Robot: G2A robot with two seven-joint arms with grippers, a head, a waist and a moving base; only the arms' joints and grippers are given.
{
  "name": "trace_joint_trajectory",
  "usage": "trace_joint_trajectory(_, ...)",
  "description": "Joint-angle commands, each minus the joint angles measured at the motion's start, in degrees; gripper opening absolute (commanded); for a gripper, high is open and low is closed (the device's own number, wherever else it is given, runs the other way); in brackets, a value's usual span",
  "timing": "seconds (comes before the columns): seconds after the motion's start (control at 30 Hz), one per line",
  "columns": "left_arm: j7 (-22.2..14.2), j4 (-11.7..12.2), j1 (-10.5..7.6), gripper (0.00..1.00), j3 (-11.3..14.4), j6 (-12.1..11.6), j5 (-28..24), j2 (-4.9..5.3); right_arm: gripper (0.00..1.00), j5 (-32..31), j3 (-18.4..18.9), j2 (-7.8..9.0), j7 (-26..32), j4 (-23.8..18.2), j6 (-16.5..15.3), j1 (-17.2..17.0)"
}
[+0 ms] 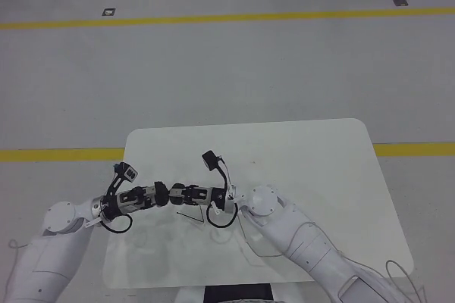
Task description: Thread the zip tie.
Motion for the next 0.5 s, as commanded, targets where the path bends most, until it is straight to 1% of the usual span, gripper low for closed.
trace_joint_trajectory(0.0, -0.1, 0.0, -0.04, 0.04, 0.1, 0.0, 0.0, 0.03, 0.00, 0.0, 0.0, 0.00, -0.1, 0.0, 0.0, 0.0)
trace_joint_trajectory(0.07, -0.1, 0.1, -0.05, 0.00, 0.2, -0.1, 0.0, 0.05, 0.00, -0.1, 0.0, 0.01, -0.1, 0.0, 0.0, 0.0)
trace_joint_trajectory(0.47, -0.1, 0.2, -0.16, 0.00, 0.5, -0.2, -0.2, 0.22, 0.00, -0.1, -0.1, 0.03, -0.2, 0.0, 0.0, 0.0)
